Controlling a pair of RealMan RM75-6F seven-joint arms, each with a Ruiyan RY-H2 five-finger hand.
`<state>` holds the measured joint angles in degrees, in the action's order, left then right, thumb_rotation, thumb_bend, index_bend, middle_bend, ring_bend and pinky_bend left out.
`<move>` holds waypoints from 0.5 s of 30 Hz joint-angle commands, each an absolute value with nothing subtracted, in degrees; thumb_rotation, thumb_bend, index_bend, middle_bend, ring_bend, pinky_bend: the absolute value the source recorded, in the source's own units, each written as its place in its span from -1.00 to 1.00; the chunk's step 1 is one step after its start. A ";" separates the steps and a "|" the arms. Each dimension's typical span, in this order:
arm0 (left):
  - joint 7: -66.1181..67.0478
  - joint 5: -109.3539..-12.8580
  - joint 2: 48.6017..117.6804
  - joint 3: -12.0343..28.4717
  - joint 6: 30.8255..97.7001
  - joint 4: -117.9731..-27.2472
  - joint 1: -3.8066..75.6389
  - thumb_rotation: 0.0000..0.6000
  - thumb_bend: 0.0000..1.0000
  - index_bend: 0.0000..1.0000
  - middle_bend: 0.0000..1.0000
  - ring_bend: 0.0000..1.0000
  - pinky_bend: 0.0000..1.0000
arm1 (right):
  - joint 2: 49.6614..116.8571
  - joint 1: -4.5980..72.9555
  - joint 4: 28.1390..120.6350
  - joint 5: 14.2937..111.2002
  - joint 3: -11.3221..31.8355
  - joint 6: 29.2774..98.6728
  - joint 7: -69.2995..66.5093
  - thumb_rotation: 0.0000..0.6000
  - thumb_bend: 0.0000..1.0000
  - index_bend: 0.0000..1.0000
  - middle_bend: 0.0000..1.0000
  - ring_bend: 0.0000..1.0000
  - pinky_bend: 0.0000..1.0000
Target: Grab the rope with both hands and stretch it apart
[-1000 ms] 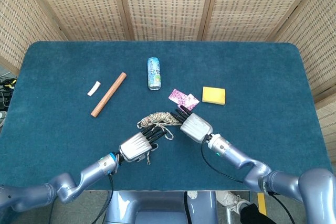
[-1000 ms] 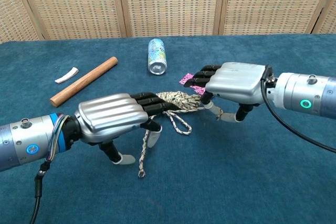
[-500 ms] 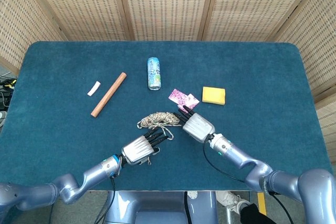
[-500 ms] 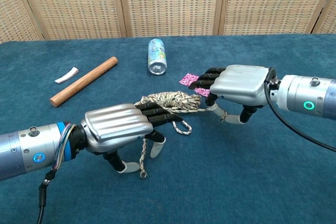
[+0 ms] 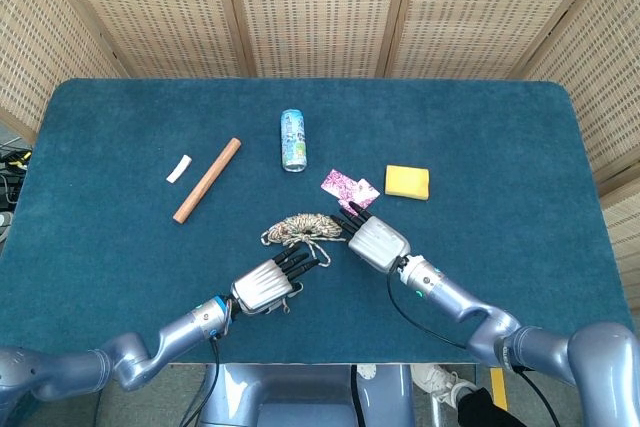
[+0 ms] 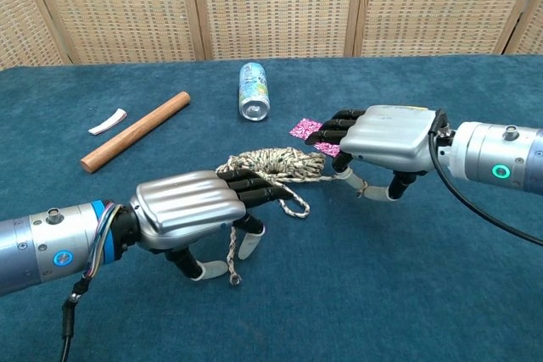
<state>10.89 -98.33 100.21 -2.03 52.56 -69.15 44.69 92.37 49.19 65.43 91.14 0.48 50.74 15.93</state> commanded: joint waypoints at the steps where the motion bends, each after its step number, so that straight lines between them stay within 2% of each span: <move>1: 11.01 -98.15 100.27 -2.16 52.62 -69.14 44.76 1.00 -0.26 0.06 -1.00 -1.00 -1.00 | 92.35 49.15 65.50 91.11 0.49 50.78 16.07 1.00 0.05 0.32 -0.91 -1.00 -1.00; 15: 11.86 -96.88 101.24 -2.97 52.52 -67.97 44.94 1.00 -0.24 0.07 -1.00 -1.00 -1.00 | 92.66 48.80 65.03 90.94 0.20 50.73 16.36 1.00 0.06 0.32 -0.91 -1.00 -1.00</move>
